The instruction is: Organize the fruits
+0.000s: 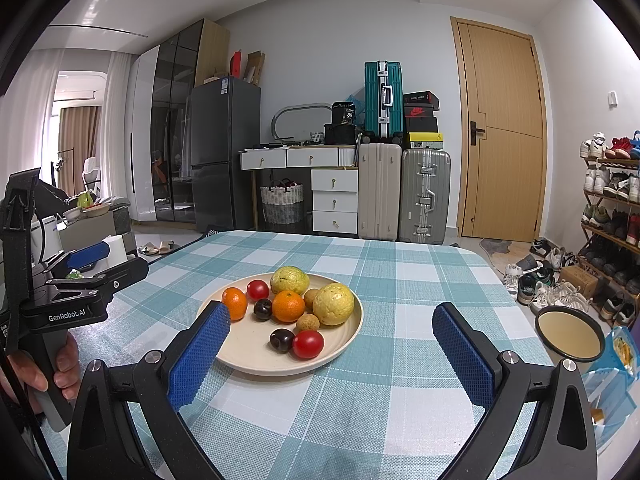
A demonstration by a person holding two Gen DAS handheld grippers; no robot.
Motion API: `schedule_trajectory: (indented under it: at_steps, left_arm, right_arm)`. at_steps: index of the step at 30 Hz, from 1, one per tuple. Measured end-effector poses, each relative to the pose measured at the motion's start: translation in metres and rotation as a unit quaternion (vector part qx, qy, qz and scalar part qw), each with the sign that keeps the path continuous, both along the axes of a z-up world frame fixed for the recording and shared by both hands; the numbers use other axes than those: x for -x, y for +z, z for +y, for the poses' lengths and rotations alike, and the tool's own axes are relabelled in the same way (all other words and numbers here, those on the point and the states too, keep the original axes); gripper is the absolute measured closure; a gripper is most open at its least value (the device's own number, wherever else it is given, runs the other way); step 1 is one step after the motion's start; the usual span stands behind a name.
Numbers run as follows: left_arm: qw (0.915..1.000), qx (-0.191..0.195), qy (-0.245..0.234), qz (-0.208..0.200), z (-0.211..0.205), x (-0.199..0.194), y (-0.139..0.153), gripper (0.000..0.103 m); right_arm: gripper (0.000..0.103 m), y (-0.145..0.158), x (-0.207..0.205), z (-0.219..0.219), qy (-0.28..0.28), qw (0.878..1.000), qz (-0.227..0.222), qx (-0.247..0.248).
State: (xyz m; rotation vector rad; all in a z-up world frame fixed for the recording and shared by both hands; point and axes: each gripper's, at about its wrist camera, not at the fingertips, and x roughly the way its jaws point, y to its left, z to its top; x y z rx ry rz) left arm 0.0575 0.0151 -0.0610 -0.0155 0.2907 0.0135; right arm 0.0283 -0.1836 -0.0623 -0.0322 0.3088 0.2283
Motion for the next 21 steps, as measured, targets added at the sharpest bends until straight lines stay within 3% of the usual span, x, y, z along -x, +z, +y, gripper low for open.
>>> schedule_trajectory:
  at_steps: [18,21]
  left_arm:
    - [0.9999,-0.001,-0.011,-0.001,-0.0039,-0.0039,-0.0035,0.000]
    - [1.0000,-0.001,0.008,-0.001,-0.0030,-0.0039,-0.0035,0.000]
  right_arm:
    - [0.000,0.0000,0.0000,-0.0003,0.000,1.000,0.000,0.000]
    - [0.000,0.0001,0.0006,-0.0011,0.000,1.000,0.000,0.000]
